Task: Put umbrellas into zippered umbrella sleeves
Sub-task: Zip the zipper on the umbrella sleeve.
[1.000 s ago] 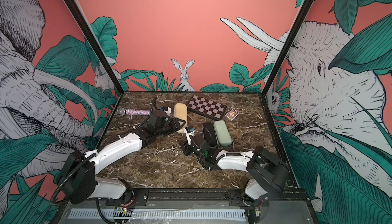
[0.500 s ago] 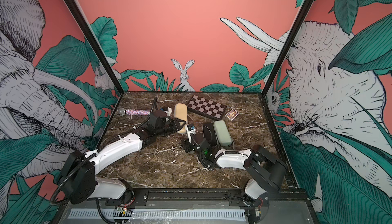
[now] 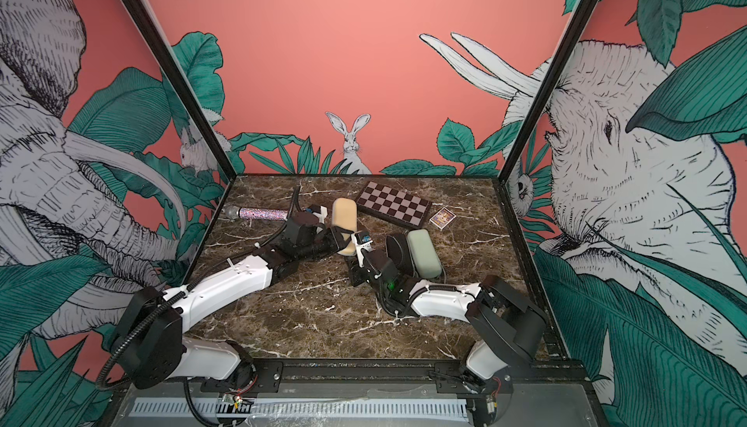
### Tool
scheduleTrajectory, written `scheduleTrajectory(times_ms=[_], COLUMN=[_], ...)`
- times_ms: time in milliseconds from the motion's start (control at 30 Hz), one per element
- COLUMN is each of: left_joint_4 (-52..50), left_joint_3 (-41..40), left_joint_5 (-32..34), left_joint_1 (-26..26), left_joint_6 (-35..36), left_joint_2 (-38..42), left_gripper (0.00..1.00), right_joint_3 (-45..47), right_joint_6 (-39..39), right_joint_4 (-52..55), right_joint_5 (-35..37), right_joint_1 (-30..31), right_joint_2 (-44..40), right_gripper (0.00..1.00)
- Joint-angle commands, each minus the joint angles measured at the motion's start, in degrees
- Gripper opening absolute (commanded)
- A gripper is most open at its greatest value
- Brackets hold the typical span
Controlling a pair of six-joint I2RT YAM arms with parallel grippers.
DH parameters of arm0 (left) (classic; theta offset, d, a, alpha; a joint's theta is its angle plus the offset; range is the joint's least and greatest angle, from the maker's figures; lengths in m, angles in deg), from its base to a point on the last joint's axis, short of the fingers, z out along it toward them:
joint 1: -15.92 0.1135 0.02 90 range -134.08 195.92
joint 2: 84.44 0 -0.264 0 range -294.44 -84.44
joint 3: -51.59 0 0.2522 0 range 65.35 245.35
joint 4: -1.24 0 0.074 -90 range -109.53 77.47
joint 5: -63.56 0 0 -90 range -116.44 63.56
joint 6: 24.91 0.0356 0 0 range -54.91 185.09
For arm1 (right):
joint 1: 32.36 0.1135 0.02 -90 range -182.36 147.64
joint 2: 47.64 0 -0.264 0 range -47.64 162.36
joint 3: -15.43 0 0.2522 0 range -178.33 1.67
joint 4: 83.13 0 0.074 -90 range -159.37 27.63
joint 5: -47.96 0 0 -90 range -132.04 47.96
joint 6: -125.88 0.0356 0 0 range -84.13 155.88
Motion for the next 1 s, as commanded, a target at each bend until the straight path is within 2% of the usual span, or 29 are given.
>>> scheduleTrajectory(times_ms=[0,200,600,800,967], left_joint_4=[3.70,2.96,-4.53,-8.01,-10.97], left_joint_3=[-0.50,-0.73,2.19,5.58,6.00], left_joint_5=[0.14,0.18,-3.33,-14.91,-21.13], left_joint_1=[-0.87,-0.87,0.48,2.02,2.07], left_joint_6=[-0.28,-0.21,1.19,3.88,6.60], left_joint_2=[0.65,1.41,2.44,-1.43,-3.85], left_gripper=[0.00,0.00,0.00,0.00,0.00], right_joint_3=[-1.88,-0.85,0.53,-1.83,-4.07], right_joint_6=[-0.22,-0.89,-6.63,-10.31,-15.07], right_joint_4=[-2.32,-1.87,-1.03,0.92,4.99], right_joint_5=[0.82,1.25,-1.31,-5.21,-7.37], right_joint_1=[-0.97,-2.36,-10.31,-12.10,-12.23], right_joint_2=[-1.87,-2.44,-1.63,-1.42,-2.57], right_gripper=[0.22,0.01,0.00,0.00,0.00])
